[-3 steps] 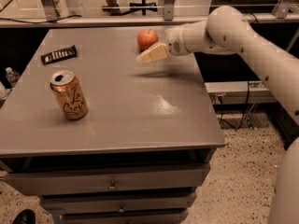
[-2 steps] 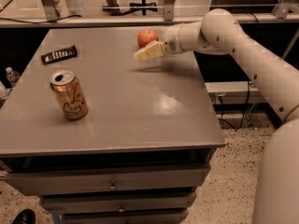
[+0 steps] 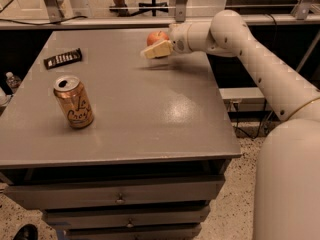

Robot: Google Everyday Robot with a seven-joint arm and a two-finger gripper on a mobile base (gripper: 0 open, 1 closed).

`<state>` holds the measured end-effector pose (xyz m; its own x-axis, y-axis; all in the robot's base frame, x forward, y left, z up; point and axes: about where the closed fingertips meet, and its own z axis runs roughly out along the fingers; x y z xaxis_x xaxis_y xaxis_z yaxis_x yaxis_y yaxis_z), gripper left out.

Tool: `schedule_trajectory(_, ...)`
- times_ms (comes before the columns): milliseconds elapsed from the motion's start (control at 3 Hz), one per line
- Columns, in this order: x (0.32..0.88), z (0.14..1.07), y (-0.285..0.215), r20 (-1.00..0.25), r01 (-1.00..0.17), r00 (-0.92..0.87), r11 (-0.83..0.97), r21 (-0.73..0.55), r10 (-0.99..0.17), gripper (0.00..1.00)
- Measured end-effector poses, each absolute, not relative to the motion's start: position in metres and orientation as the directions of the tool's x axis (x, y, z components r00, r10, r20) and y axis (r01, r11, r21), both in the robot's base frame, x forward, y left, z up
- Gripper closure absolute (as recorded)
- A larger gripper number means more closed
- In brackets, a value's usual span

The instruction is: Pick apple

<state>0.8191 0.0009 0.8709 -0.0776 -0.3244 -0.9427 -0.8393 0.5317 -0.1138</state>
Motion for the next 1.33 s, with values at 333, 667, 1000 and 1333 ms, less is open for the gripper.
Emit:
schedule_trajectory(333,0.825,0.865,0.004,-0.948,-0.835,-0.088,0.541,-0.097,-0.306,0.18)
schedule_trajectory(667,0.828,0.864,0.003,-0.950,-0.830,-0.089,0.549,-0.095,-0.299,0.42)
schedule_trajectory(1000,0.824,0.868,0.001,-0.952,-0.827,-0.084,0.553,-0.098,-0.295,0.65)
schedule_trajectory(1333,0.807,0.882,0.006,-0.954,-0.836,-0.083,0.542,-0.091,-0.287,0.88)
